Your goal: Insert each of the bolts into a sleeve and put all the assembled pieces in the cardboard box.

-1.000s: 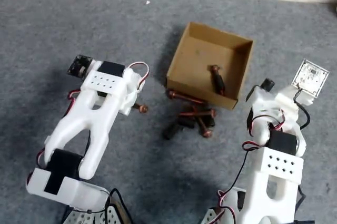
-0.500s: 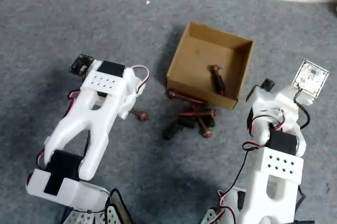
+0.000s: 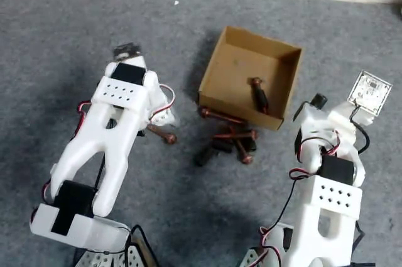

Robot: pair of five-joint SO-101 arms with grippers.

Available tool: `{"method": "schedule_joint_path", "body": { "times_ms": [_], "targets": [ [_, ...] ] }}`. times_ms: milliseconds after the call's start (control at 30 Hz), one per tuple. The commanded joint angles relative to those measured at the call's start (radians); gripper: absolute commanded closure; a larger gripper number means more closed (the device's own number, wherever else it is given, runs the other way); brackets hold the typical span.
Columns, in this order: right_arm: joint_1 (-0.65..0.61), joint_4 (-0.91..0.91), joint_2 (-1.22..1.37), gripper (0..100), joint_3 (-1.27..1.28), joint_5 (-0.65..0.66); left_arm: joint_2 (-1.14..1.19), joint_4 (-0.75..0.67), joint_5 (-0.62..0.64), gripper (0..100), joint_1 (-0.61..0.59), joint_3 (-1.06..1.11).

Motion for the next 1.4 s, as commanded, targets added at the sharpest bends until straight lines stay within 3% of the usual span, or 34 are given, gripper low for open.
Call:
{"method": "schedule_joint_path", "body": {
  "times_ms": [0,167,367,767,1000,1133,1367],
  "targets": [
    [-0.015,-0.035,-0.024,99.1,-0.005,0.011,-0.035,0.005,-0.304,71,-0.012,-0.022],
    [-0.015,-0.048,-0.024,99.1,-0.005,0.011,-0.035,0.003,-0.663,71,-0.038,0.018],
    [-0.015,-0.111,-0.025,99.1,0.036,0.012,-0.035,-0.112,-1.178,71,-0.077,0.038],
    [-0.015,-0.117,-0.024,99.1,0.038,0.014,-0.033,-0.270,-1.818,71,-0.071,0.143],
    [-0.015,-0.117,-0.024,99.1,0.038,0.014,-0.031,-0.443,-1.872,71,-0.042,0.213],
    [-0.013,-0.117,-0.027,99.1,0.038,0.015,0.045,-0.456,-1.872,71,0.005,0.182],
    [-0.013,-0.117,-0.028,99.1,0.038,0.015,0.341,-0.422,-1.840,73,0.019,-0.056]
  ]
}}
